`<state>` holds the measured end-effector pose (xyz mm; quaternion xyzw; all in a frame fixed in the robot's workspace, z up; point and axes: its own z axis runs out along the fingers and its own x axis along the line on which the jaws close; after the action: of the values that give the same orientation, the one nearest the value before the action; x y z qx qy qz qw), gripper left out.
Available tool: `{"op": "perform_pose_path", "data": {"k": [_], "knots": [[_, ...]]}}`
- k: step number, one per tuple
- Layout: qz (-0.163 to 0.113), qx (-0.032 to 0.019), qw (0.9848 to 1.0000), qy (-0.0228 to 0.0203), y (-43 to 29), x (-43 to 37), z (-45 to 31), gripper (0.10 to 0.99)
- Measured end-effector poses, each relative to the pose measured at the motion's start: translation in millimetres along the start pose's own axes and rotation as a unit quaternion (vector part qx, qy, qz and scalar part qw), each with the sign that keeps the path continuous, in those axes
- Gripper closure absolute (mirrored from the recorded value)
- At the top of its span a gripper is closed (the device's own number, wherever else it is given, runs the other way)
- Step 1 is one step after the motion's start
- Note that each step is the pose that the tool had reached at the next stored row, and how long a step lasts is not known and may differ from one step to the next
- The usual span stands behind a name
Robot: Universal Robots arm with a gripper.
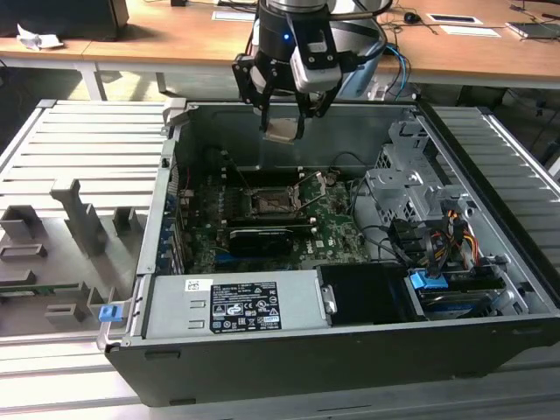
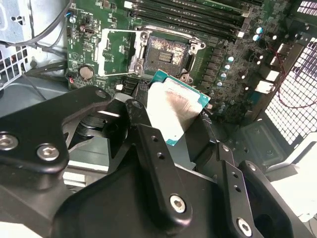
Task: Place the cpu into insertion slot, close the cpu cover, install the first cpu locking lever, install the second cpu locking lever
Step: 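Place the cpu into insertion slot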
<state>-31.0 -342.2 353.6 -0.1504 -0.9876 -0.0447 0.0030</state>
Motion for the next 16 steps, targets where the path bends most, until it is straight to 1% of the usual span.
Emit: {"op": "perform_pose_path", "data": {"k": [8,16], "knots": [[0.021,-0.0004,0.9998,-0.0018,-0.3,0.4,2.2,0.545],[0.044,-0.0008,0.9990,-0.0038,-0.5,0.7,3.5,0.545]]}}
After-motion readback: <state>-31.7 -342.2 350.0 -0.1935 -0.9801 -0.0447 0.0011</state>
